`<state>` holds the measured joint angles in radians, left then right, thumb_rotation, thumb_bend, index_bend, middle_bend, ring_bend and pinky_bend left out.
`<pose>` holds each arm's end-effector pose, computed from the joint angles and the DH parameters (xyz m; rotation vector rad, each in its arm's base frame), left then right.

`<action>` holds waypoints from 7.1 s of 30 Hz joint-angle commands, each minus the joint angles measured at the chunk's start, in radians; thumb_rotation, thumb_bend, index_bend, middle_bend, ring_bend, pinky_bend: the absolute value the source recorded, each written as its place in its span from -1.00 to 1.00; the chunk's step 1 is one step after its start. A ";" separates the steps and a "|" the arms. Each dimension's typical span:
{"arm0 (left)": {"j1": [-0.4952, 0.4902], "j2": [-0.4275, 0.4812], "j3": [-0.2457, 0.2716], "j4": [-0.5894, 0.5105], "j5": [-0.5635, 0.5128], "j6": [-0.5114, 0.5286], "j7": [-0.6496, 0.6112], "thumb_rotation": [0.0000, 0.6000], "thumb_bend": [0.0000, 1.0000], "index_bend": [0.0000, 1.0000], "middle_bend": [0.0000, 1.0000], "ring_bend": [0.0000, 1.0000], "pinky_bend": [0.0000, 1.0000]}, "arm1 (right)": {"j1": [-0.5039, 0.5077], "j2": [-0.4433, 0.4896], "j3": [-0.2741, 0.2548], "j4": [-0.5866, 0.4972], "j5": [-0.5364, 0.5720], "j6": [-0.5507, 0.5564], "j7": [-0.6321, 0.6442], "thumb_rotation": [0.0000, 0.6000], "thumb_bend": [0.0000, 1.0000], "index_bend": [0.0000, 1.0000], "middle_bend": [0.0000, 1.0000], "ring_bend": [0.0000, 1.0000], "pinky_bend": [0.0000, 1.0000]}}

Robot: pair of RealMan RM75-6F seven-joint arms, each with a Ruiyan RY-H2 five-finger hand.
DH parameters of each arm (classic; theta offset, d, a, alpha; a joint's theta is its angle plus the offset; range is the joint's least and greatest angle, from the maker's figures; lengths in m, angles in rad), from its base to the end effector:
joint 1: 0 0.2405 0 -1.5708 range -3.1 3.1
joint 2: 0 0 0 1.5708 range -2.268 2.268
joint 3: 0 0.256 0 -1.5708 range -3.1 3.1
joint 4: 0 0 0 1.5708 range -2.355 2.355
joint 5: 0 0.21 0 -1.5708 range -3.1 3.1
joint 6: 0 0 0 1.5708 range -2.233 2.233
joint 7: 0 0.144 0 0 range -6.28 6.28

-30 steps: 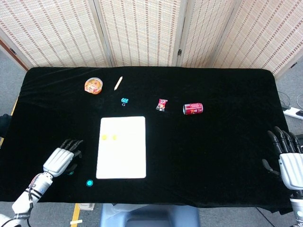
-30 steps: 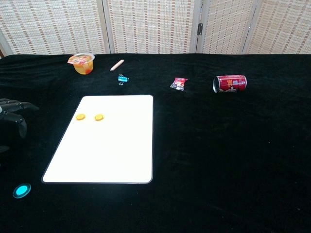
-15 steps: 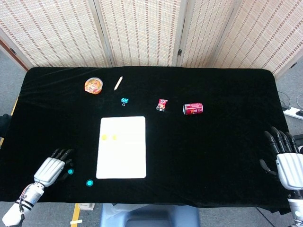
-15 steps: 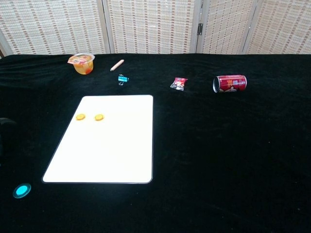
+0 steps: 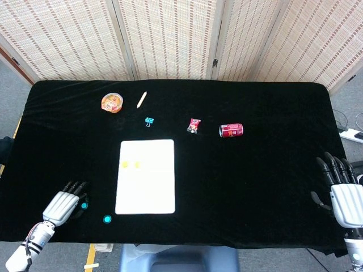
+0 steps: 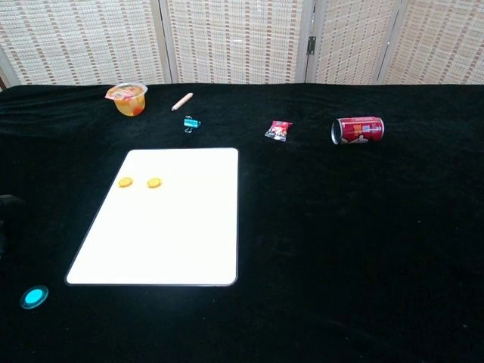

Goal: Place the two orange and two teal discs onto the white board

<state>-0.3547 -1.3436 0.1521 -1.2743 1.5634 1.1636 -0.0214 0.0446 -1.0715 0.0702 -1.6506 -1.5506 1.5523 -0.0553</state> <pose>-0.3316 0.2209 0.0508 -1.9137 -0.9323 -0.6556 -0.3016 -0.1721 0.1794 1.3775 -0.7927 0.9106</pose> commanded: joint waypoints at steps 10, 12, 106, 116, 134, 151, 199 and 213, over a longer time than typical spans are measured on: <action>0.009 -0.012 -0.007 0.014 -0.001 -0.016 -0.005 1.00 -0.12 -0.14 -0.83 -1.00 -1.00 | -0.002 -0.003 -0.002 0.004 0.000 0.002 0.003 1.00 -0.31 -1.00 -0.96 -0.93 -1.00; 0.010 -0.017 -0.010 0.019 0.001 -0.015 -0.008 1.00 -0.12 -0.13 -0.83 -1.00 -1.00 | -0.002 -0.003 -0.002 0.004 0.000 0.002 0.002 1.00 -0.31 -1.00 -0.96 -0.93 -1.00; -0.124 0.088 0.022 -0.148 0.151 0.026 0.000 1.00 -0.28 -0.11 -0.84 -1.00 -1.00 | -0.009 0.000 -0.001 -0.006 0.003 0.007 -0.007 1.00 -0.31 -1.00 -0.96 -0.96 -1.00; -0.073 0.059 0.086 -0.125 0.232 0.061 0.010 1.00 -0.28 -0.15 -0.84 -1.00 -1.00 | -0.002 -0.006 -0.004 -0.008 -0.006 -0.001 -0.013 1.00 -0.31 -1.00 -0.96 -0.96 -1.00; -0.073 0.004 0.057 -0.109 0.195 -0.002 0.065 1.00 -0.29 -0.19 -0.84 -1.00 -1.00 | -0.007 -0.005 -0.006 0.006 0.001 0.002 0.002 1.00 -0.31 -1.00 -0.96 -0.97 -1.00; -0.069 -0.019 0.060 -0.095 0.202 -0.008 0.053 1.00 -0.28 -0.12 -0.84 -1.00 -1.00 | -0.006 -0.004 -0.006 0.000 0.001 -0.001 -0.005 1.00 -0.31 -1.00 -0.96 -0.97 -1.00; -0.341 -0.093 -0.192 -0.122 -0.008 -0.269 -0.001 1.00 -0.18 -0.04 -0.83 -1.00 -1.00 | -0.005 -0.001 -0.001 0.008 0.017 -0.008 0.005 1.00 -0.31 -1.00 -0.96 -0.98 -1.00; -0.383 -0.163 -0.207 -0.080 -0.103 -0.343 0.050 1.00 -0.18 -0.05 -0.83 -1.00 -1.00 | -0.004 0.000 0.000 0.012 0.026 -0.014 0.009 1.00 -0.31 -1.00 -0.96 -0.99 -1.00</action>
<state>-0.7367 -1.5052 -0.0550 -1.3553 1.4623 0.8222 0.0265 0.0409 -1.0718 0.0704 -1.6386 -1.5247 1.5380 -0.0463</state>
